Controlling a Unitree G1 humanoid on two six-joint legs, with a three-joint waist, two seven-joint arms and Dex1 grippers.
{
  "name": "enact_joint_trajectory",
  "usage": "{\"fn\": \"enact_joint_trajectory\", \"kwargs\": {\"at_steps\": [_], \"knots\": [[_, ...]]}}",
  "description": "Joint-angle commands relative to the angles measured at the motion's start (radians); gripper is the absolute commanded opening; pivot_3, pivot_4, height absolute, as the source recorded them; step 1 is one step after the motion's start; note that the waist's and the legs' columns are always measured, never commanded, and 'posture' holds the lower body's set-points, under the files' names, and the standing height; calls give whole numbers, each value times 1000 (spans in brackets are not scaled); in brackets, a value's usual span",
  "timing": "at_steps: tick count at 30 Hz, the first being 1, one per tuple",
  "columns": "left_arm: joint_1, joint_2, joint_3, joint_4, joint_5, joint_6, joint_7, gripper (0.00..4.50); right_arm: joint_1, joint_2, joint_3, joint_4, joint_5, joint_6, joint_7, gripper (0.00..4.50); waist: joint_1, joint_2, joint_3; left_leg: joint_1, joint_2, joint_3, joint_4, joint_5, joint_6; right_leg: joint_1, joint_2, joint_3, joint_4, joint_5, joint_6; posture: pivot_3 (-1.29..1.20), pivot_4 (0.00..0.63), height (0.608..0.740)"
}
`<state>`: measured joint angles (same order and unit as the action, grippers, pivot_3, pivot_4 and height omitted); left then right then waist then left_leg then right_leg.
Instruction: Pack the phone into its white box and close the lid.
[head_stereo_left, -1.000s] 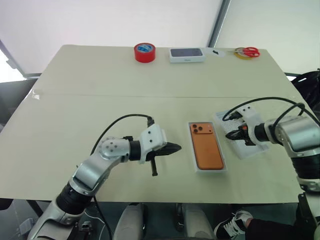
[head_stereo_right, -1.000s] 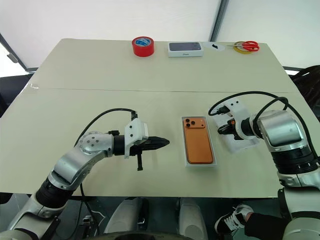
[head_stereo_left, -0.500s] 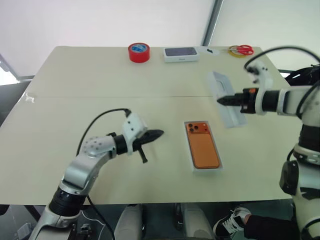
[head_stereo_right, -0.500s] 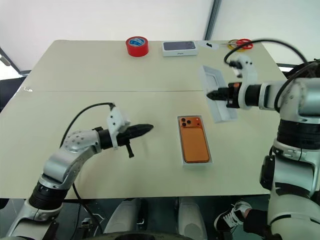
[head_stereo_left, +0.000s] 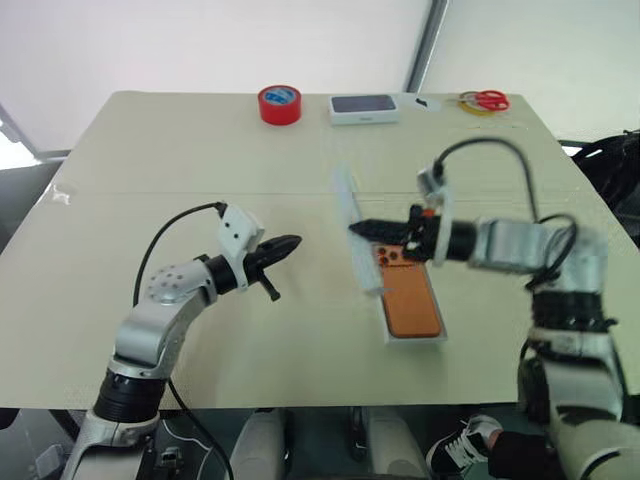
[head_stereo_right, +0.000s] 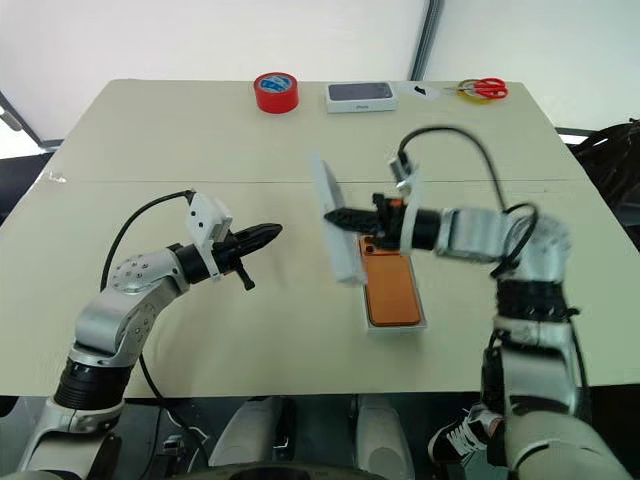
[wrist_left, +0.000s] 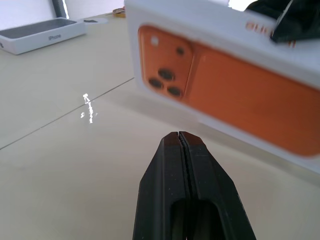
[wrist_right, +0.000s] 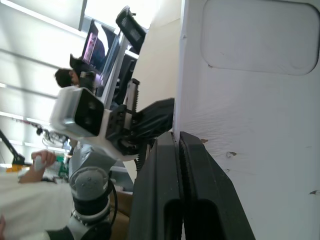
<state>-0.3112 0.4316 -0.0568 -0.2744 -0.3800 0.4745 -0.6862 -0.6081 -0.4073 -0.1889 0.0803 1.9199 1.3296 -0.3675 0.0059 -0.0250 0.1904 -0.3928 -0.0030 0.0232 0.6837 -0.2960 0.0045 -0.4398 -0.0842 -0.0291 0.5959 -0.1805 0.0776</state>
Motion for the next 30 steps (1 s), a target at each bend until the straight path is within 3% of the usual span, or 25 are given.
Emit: {"fn": "enact_joint_trajectory", "kwargs": {"at_steps": [1,7,10,15,19,22,29,30], "knots": [[-24,-19,-29,-21,8,-1,9,0,55,57,-29,-152,52,-89,-103,28,-1,0,0,0,0,0,0,0,0,0,0,0,0,0,0,0,150,732],[-62,-53,-113,16,40,-2,3,0,135,28,-40,-187,52,-108,-164,28,4,0,0,0,0,0,0,0,0,0,1,0,0,0,0,0,150,732],[-86,-76,-154,45,58,-3,0,0,135,-46,-33,-172,52,-84,-130,885,4,1,0,0,0,0,0,0,0,0,1,0,0,0,-1,0,150,732],[-138,-146,-225,98,81,0,-5,0,33,-251,-16,-144,52,-50,-6,3350,5,1,0,0,0,0,0,0,0,0,1,0,-1,-2,-3,0,150,732],[-179,-213,-266,137,97,7,0,0,8,-414,18,-110,19,-55,19,3350,8,1,0,0,1,0,0,0,1,0,2,0,-1,-2,-2,0,150,732],[-200,-250,-299,166,116,10,3,0,15,-474,29,-103,-141,-49,107,3350,6,1,0,0,1,0,0,-1,2,0,2,0,-2,-2,-2,0,150,732],[-214,-290,-301,176,123,30,13,0,26,-554,89,-160,-519,-79,359,36,7,1,0,0,1,1,1,-1,2,0,2,1,-2,-2,-2,0,150,732],[-212,-294,-286,170,113,39,19,0,28,-571,112,-181,-582,-90,400,36,7,1,0,0,1,1,1,-1,2,0,2,1,-2,-2,-2,0,150,732]]}}
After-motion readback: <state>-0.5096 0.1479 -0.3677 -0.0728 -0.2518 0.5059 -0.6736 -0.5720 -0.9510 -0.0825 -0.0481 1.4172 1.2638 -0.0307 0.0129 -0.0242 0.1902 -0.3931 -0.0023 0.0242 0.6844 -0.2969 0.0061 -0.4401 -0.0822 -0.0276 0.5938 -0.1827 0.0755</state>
